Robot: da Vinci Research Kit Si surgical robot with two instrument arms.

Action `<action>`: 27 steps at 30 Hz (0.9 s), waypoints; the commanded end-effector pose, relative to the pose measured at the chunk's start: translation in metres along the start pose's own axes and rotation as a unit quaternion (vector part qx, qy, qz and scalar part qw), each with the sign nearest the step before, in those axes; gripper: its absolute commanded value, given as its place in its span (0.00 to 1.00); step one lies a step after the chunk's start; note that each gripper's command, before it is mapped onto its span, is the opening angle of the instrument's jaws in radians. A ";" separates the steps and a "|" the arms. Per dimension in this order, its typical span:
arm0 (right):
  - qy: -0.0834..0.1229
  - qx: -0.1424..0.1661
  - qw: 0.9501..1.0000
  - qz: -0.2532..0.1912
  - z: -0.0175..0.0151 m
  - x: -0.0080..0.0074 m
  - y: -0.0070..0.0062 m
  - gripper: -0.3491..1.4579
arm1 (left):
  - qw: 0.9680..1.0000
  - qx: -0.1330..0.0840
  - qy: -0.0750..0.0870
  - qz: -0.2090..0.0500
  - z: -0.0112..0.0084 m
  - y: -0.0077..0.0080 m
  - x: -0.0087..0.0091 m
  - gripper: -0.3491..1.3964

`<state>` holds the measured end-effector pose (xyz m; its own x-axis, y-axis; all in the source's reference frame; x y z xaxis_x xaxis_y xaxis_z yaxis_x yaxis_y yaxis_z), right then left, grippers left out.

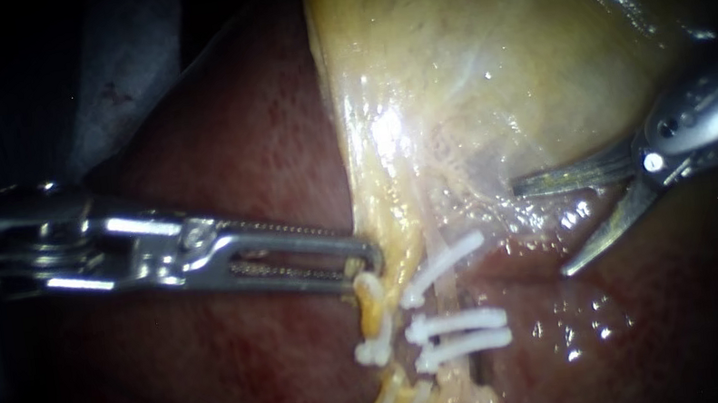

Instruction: Go to the cutting position right tube

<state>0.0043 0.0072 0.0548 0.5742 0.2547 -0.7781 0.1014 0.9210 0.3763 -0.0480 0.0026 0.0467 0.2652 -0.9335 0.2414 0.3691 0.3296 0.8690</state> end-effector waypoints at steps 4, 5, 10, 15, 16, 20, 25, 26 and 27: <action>0.000 0.001 1.000 0.000 0.0000 0.0000 -0.0001 0.99 | 1.000 0.000 0.000 0.000 0.0000 -0.0001 0.0000 0.00; 0.000 0.003 1.000 0.000 0.0000 0.0001 -0.0002 0.99 | 1.000 0.000 0.000 0.000 -0.0001 -0.0001 0.0000 0.00; 0.003 0.014 1.000 0.013 0.0001 0.0000 -0.0007 0.94 | 1.000 0.001 0.001 0.000 -0.0004 -0.0002 -0.0001 0.00; 0.005 0.025 0.999 0.043 0.0007 -0.0003 -0.0012 0.89 | 1.000 0.004 0.002 0.000 -0.0012 -0.0003 -0.0001 0.00; 0.004 0.031 0.998 0.048 0.0009 -0.0004 -0.0014 0.87 | 1.000 0.004 0.003 -0.001 -0.0015 -0.0004 -0.0002 0.00; -0.006 0.041 0.997 0.071 0.0017 -0.0007 -0.0019 0.86 | 1.000 0.007 0.003 -0.002 -0.0027 -0.0008 -0.0007 0.00; -0.022 0.055 0.994 0.089 0.0031 -0.0009 -0.0025 0.82 | 1.000 0.005 0.001 -0.004 -0.0042 -0.0013 -0.0011 0.00; -0.024 0.058 0.994 0.091 0.0034 -0.0009 -0.0026 0.81 | 1.000 0.005 0.001 -0.004 -0.0044 -0.0014 -0.0011 0.00; -0.024 0.060 0.993 0.096 0.0039 -0.0010 -0.0027 0.81 | 1.000 0.005 0.000 -0.004 -0.0047 -0.0015 -0.0012 0.00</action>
<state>0.0069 0.0031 0.0567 0.6298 0.4121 -0.6585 0.0789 0.8093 0.5820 -0.0445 0.0039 0.0430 0.2642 -0.9358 0.2333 0.3623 0.3205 0.8752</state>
